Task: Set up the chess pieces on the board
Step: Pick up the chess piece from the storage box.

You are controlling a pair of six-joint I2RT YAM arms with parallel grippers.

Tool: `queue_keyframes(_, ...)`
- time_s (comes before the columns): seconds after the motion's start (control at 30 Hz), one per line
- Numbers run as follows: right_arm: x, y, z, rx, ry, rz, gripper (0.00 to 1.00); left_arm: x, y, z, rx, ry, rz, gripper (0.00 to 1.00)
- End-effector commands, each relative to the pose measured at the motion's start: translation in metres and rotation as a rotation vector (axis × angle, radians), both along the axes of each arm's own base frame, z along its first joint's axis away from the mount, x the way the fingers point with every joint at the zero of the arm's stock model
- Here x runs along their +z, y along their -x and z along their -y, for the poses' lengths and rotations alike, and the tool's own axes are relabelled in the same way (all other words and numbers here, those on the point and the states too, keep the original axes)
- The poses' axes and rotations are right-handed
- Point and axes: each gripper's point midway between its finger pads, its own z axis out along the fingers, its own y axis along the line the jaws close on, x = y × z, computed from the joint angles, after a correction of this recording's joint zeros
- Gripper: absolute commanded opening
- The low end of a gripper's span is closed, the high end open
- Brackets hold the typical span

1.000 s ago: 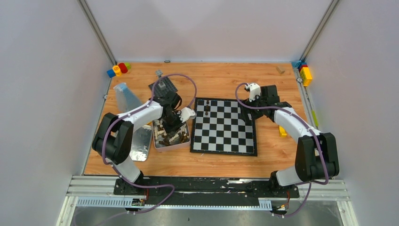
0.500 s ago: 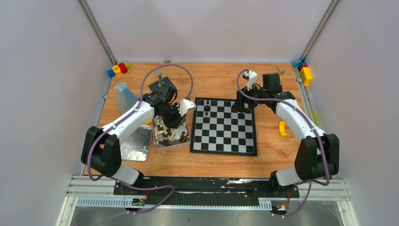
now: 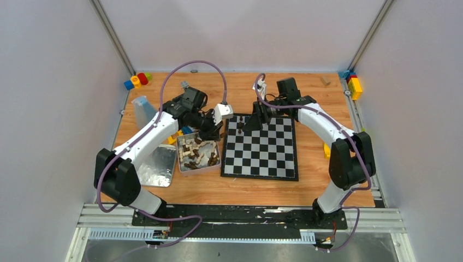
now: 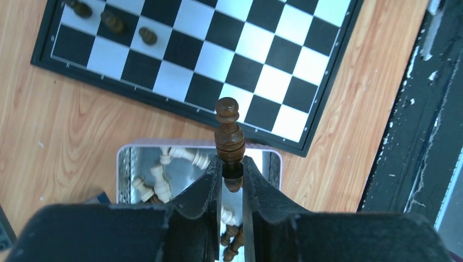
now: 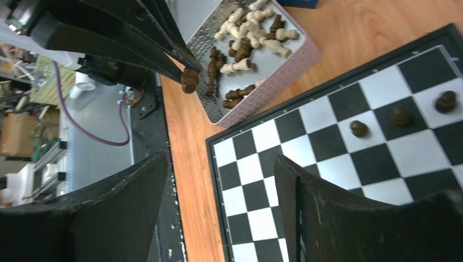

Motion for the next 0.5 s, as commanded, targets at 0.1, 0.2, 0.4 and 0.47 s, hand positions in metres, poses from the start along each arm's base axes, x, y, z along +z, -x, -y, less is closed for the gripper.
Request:
queue_keyframes(0.1,0.027,0.016,-0.030,0.145,-0.120,-0.036,0.70,0.027,0.003,0.032,-0.097,0.124,0.031,0.12)
queue_keyframes(0.2,0.026,0.021,-0.037,0.169,-0.129,-0.058,0.68,0.026,0.003,0.036,-0.101,0.134,0.027,0.13)
queue_keyframes(0.4,0.017,0.026,-0.050,0.203,-0.127,-0.092,0.64,0.025,0.005,0.040,-0.105,0.143,0.024,0.13)
queue_keyframes(0.47,0.016,0.026,-0.053,0.202,-0.126,-0.122,0.63,0.025,0.006,0.041,-0.109,0.144,0.021,0.13)
